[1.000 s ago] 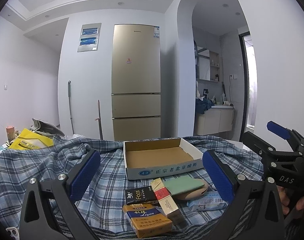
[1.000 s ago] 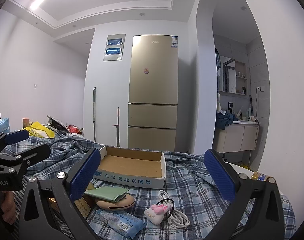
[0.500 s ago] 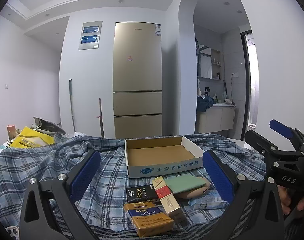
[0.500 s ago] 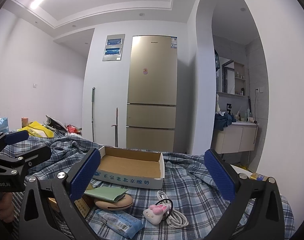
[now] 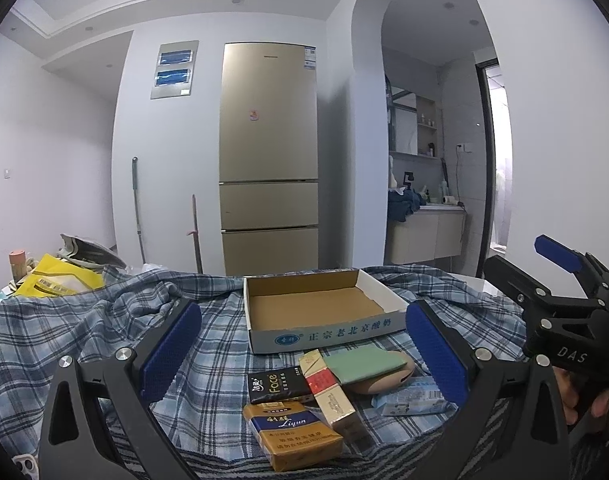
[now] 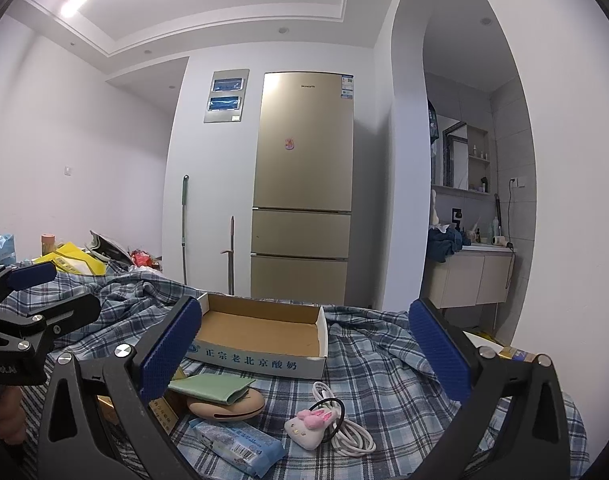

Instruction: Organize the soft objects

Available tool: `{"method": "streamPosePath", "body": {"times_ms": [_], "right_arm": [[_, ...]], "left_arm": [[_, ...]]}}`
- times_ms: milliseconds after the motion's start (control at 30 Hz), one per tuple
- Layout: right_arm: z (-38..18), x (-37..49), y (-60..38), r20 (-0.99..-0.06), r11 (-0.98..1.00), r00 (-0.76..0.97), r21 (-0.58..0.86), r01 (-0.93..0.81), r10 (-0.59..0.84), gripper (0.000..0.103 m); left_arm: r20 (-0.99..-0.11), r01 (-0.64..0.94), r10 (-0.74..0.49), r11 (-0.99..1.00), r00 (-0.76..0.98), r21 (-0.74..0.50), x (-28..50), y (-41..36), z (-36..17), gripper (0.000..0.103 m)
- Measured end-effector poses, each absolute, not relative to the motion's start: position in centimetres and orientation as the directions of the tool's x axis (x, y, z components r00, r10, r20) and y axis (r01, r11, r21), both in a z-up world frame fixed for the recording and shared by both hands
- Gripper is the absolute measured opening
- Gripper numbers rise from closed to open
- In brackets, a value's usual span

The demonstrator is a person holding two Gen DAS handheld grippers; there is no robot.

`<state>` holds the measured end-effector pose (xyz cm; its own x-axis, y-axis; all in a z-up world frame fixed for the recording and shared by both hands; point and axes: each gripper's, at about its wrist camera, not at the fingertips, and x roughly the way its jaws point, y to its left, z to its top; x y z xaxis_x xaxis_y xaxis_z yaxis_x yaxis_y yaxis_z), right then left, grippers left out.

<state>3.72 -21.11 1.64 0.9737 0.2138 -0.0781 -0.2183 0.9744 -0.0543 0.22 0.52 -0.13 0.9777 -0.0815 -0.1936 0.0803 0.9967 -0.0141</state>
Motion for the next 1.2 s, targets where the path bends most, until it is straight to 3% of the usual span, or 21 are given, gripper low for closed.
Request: {"method": "streamPosePath", "body": {"times_ms": [1200], "right_arm": [[1.47,3.75,-20.62,-0.091,0.976,0.975,-0.068,-0.208,0.201,0.103]], "left_arm": [[-0.169,-0.026,0.029,1.0,0.985,0.017,0.04,0.6,-0.15,0.103]]}}
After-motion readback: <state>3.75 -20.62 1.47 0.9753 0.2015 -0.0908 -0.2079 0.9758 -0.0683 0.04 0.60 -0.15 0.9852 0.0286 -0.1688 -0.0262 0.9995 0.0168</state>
